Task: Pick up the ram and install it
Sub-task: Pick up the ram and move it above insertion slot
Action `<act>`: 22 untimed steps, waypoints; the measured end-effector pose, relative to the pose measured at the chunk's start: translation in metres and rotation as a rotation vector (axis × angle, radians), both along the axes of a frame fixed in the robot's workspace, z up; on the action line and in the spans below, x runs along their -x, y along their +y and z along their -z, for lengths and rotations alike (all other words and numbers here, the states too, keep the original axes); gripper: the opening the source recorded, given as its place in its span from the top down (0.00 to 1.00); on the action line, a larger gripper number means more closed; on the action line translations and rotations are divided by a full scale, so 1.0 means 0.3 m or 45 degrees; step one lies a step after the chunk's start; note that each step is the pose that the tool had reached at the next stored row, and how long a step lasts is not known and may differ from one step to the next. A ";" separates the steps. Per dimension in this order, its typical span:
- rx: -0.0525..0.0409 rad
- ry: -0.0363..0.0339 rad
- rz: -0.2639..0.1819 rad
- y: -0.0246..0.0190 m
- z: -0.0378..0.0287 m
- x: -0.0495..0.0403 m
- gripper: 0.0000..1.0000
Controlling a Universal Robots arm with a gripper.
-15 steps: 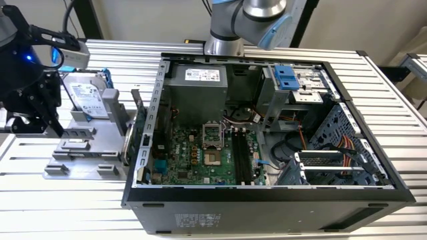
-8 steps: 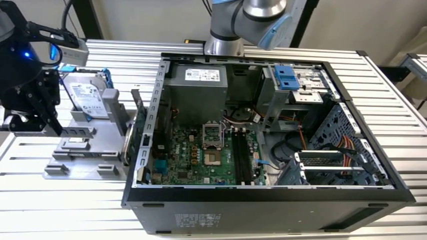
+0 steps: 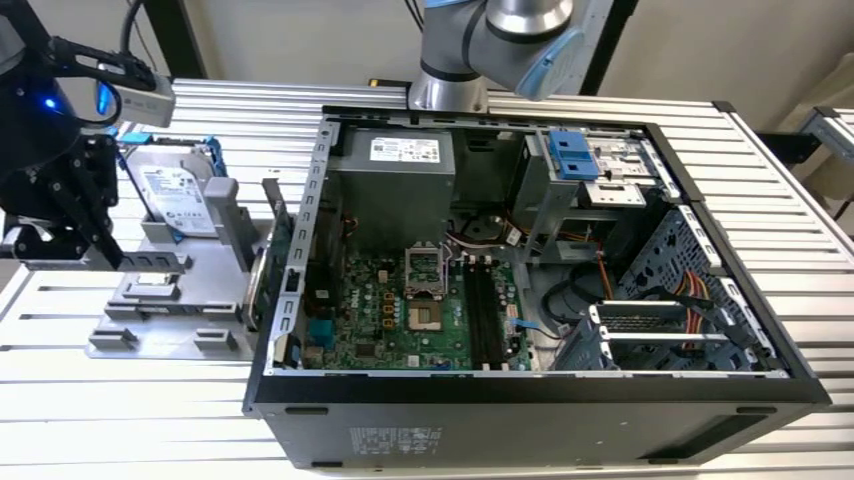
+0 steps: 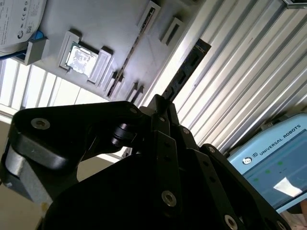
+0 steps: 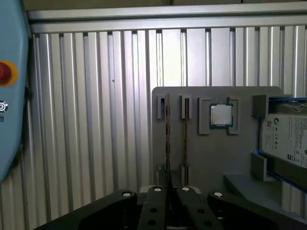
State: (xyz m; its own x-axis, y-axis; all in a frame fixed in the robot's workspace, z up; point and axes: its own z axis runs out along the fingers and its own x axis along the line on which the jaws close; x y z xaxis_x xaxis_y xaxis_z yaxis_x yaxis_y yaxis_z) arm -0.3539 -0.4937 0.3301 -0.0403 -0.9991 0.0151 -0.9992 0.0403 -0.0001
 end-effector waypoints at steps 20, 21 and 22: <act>0.000 -0.0001 0.000 0.000 -0.037 0.000 1.00; 0.000 -0.0001 0.000 0.000 -0.040 0.000 1.00; 0.000 -0.0001 0.000 0.000 -0.042 0.000 1.00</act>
